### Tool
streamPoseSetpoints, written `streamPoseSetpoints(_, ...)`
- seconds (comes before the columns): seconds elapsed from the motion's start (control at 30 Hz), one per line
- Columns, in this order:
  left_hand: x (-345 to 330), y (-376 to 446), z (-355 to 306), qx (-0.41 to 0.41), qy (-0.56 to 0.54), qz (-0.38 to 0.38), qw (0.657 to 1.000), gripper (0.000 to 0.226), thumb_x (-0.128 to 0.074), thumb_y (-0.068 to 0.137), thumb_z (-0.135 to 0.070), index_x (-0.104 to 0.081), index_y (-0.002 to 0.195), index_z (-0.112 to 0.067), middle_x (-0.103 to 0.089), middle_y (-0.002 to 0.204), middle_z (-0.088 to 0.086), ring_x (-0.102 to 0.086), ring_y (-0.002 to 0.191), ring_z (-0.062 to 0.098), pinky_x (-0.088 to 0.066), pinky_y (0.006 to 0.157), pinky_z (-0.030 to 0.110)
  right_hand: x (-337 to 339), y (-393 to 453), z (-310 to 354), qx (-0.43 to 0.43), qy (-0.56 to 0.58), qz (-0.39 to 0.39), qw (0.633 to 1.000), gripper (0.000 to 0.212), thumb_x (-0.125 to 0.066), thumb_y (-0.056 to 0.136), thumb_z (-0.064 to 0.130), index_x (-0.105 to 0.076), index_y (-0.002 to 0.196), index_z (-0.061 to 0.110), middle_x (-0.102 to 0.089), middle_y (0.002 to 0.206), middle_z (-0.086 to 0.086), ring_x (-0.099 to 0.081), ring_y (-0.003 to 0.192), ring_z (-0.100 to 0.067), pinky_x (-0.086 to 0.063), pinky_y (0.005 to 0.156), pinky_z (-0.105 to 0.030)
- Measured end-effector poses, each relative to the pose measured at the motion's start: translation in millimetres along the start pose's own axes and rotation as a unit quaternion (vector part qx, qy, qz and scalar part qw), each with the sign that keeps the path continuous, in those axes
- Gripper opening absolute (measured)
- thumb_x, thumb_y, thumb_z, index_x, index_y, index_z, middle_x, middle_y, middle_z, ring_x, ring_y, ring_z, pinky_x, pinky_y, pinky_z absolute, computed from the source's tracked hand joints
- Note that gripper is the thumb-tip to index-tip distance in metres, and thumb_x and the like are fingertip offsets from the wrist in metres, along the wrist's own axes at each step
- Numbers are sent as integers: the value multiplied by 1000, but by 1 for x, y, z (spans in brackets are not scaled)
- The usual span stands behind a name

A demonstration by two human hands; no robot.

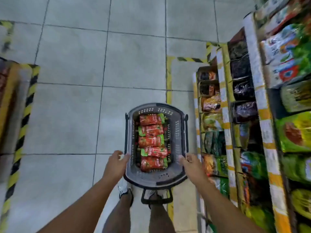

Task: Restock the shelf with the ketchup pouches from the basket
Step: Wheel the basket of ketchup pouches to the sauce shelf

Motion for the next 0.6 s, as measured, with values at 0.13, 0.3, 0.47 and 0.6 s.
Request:
streamPoseSetpoints(0.13, -34, 71, 18, 38, -38, -26, 998, 65, -71, 95, -39, -45, 149, -12, -51, 150, 17, -54, 133, 33, -46, 109, 46, -3, 90, -15, -15, 9, -29, 999, 70, -64, 101, 50, -47, 150, 3, -51, 154, -17, -49, 141, -37, -45, 109, -46)
streamPoseSetpoints(0.3, -78, 128, 46, 62, -58, -36, 996, 87, -76, 93, -39, -25, 161, -21, -45, 156, 15, -50, 138, 35, -45, 111, 49, -16, 175, -49, -37, 49, -35, 997, 84, -69, 99, 47, -27, 163, 12, -34, 168, -9, -37, 152, -32, -38, 114, -42)
streamPoseSetpoints(0.47, -103, 148, 63, 7, -80, -58, 995, 73, -75, 92, -40, -36, 152, -26, -62, 140, 2, -65, 118, 24, -54, 102, 45, -36, 212, -70, -47, 29, -33, 998, 90, -73, 96, 47, -28, 163, 7, -37, 167, -12, -39, 151, -34, -37, 117, -41)
streamPoseSetpoints(0.6, -110, 162, 68, -3, -39, -121, 992, 54, -77, 89, -43, -51, 131, -22, -69, 121, 2, -68, 104, 24, -59, 91, 45, -44, 226, -83, -50, 41, -47, 997, 66, -73, 100, 30, -45, 152, 1, -58, 148, -15, -55, 135, -34, -41, 94, -30)
Point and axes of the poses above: each hand's wrist, its own y-axis towards the middle knuckle, its own x-axis out of the back of the hand, z = x × y, the point moved 4 cm from there along y, towards the middle knuckle
